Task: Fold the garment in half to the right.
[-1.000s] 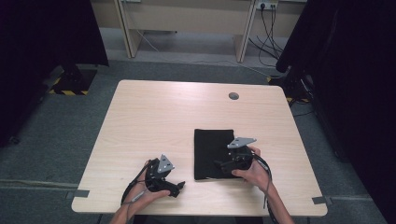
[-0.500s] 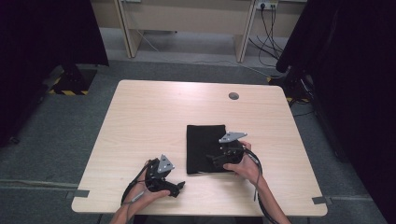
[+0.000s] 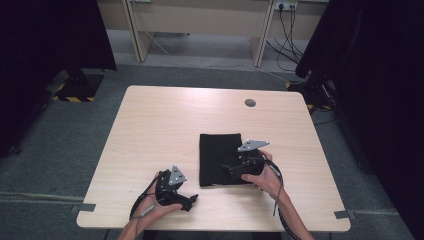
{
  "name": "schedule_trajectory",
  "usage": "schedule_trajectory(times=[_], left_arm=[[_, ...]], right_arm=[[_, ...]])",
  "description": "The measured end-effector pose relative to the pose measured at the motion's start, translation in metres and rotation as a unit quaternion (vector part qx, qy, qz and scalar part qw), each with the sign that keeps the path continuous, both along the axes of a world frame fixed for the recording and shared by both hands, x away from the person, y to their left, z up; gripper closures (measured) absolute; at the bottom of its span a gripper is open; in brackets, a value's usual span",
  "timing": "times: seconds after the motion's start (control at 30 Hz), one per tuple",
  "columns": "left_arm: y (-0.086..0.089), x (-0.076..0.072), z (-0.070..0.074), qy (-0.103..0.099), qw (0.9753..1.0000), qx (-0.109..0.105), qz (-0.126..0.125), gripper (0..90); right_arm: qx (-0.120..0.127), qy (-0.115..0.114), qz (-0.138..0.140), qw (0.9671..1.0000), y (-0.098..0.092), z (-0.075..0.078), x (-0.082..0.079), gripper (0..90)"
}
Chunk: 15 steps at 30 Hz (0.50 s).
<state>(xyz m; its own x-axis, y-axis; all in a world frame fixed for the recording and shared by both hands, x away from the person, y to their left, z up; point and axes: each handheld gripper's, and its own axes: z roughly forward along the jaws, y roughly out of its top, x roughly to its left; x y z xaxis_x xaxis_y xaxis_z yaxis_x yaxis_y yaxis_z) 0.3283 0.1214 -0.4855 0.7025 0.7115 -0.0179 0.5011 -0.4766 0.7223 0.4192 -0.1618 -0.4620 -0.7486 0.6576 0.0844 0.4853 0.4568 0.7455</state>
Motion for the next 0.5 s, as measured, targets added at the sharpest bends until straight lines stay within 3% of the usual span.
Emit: schedule_trajectory(times=[0.07,0.5], left_arm=[[0.000,0.000,0.000,0.000,1.0000,0.000,0.000,0.0],[0.000,0.000,0.000,0.000,1.0000,0.000,0.000,0.0]], right_arm=[[0.009,-0.003,-0.002,1.0000,-0.003,0.005,-0.003,16.8],[0.007,-0.004,-0.010,0.9999,-0.017,0.009,-0.015,16.8]])
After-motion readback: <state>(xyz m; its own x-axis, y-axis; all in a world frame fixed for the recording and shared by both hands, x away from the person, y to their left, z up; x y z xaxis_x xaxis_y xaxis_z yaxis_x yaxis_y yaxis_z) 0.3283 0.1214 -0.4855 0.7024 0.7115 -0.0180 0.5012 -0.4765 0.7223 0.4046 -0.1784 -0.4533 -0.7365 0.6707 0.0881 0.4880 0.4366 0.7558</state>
